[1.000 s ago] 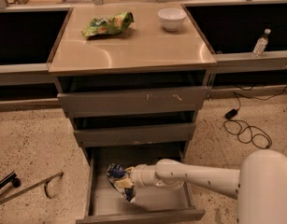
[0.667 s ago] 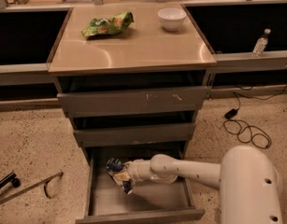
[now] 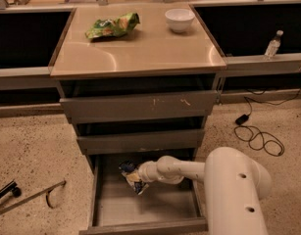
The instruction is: Place blue chip bag into bottom drawer
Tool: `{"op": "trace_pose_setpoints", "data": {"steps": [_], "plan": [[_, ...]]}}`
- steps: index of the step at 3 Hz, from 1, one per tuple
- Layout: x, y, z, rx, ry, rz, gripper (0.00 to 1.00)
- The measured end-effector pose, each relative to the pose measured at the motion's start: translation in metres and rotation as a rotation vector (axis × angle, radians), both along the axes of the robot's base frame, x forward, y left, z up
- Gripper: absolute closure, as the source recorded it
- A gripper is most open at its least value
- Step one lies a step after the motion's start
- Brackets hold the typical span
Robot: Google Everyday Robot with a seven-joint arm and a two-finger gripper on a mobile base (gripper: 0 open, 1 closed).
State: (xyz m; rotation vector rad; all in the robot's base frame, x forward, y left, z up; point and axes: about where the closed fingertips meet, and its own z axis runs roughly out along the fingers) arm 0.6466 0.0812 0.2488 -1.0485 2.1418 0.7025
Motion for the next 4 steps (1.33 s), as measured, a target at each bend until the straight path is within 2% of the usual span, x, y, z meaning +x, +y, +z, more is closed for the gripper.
{"op": "trace_pose_setpoints", "data": {"steps": [1,2,3,4], "plan": [[0.005,-0.020,-0.038,-0.035,0.074,-0.042,1.00],[-0.002,-0.030,-0.056,-0.023,0.123,-0.053,1.00],[-0.014,-0.033,-0.061,0.021,0.168,-0.039,1.00],[-0.016,-0.032,-0.062,0.025,0.175,-0.031,0.82]]}}
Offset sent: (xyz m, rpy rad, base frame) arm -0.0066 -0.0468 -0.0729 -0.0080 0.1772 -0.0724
